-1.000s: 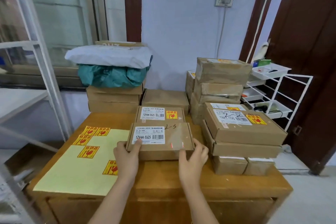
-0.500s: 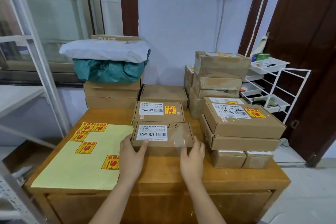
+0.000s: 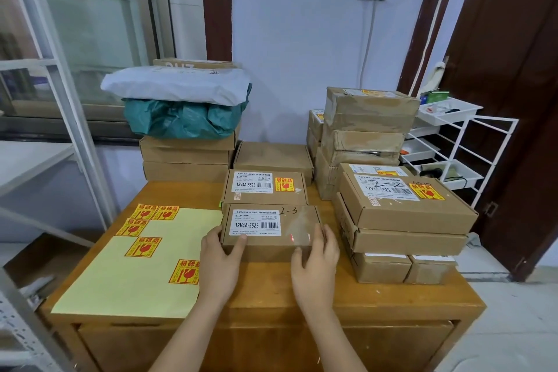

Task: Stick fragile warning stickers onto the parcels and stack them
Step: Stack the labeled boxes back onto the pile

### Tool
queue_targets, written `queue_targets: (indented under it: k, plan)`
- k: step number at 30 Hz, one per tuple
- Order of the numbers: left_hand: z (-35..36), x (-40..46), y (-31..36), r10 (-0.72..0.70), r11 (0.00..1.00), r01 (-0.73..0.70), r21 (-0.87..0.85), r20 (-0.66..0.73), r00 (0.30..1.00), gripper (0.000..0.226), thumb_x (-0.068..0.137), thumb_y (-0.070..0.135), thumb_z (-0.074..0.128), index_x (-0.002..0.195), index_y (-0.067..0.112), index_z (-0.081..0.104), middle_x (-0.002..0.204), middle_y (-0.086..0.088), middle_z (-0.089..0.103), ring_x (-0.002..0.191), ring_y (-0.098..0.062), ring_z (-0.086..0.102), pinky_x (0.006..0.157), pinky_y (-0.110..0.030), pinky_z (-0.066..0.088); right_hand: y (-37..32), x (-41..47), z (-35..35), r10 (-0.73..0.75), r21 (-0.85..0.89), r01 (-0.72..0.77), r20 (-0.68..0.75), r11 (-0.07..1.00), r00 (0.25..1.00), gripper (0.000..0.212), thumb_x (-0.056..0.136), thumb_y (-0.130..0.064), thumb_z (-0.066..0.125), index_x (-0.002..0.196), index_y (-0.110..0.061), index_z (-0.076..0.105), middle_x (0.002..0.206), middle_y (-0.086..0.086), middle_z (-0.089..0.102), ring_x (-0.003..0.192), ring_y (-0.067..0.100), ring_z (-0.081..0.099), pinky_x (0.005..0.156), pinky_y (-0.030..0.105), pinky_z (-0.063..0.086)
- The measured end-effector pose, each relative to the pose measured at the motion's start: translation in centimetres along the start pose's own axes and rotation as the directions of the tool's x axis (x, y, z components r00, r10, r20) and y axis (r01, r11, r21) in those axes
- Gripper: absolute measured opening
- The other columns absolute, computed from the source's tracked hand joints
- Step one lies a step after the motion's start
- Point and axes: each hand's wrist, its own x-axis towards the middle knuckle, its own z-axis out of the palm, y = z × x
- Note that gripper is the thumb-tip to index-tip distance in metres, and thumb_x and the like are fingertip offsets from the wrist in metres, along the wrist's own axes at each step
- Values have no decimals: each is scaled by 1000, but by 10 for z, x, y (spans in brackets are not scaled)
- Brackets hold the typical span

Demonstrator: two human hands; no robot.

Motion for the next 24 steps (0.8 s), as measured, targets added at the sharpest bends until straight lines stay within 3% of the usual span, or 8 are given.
queue_targets:
  k: [4,8,12,17,21,24]
  plan:
    - [1,2,4,-34,997,36,-61,48,998,49,91,33,59,134,15,43,132,-3,50,120,-19,47,95,-32,44,1,-3,9,-112,-204,93,-83,975,990,63,80,-13,66,139,-14,43,149,10,33,138,25,20,114,57,17]
    - [-1,3,8,-83,982,100,-160,112,990,41,93,28,58,130,19,43,129,0,51,118,-16,47,94,-29,44,-10,-7,16,-237,-175,210,-147,962,960,53,73,-6,68,122,-17,52,140,10,40,133,27,28,112,59,13]
    - [-10,6,16,-82,973,112,-203,150,985,33,95,26,55,126,21,45,125,3,50,112,-11,45,92,-24,39,-37,-11,28,-386,-55,382,-119,922,915,39,82,-20,42,119,-20,54,137,1,38,132,21,30,113,53,13]
    - [-44,24,17,-23,999,26,-41,78,997,35,95,23,54,128,14,52,134,-2,50,124,-18,44,102,-33,35,-62,-13,47,-504,30,506,-45,862,862,40,82,-17,38,115,-15,61,128,-1,48,128,17,39,118,43,14]
    - [-90,48,3,87,985,-83,152,-23,996,30,95,19,54,122,8,59,132,-9,54,124,-25,46,101,-36,35,-81,-19,61,-573,168,563,14,809,819,40,80,-12,40,116,-12,60,122,-1,53,120,15,46,104,34,42]
    - [-120,71,-24,75,908,-89,409,52,996,38,95,21,53,130,7,53,138,-12,49,127,-29,43,104,-41,34,-100,-26,70,-595,262,550,140,793,791,44,84,-16,36,119,-11,61,120,0,56,113,15,52,93,28,49]
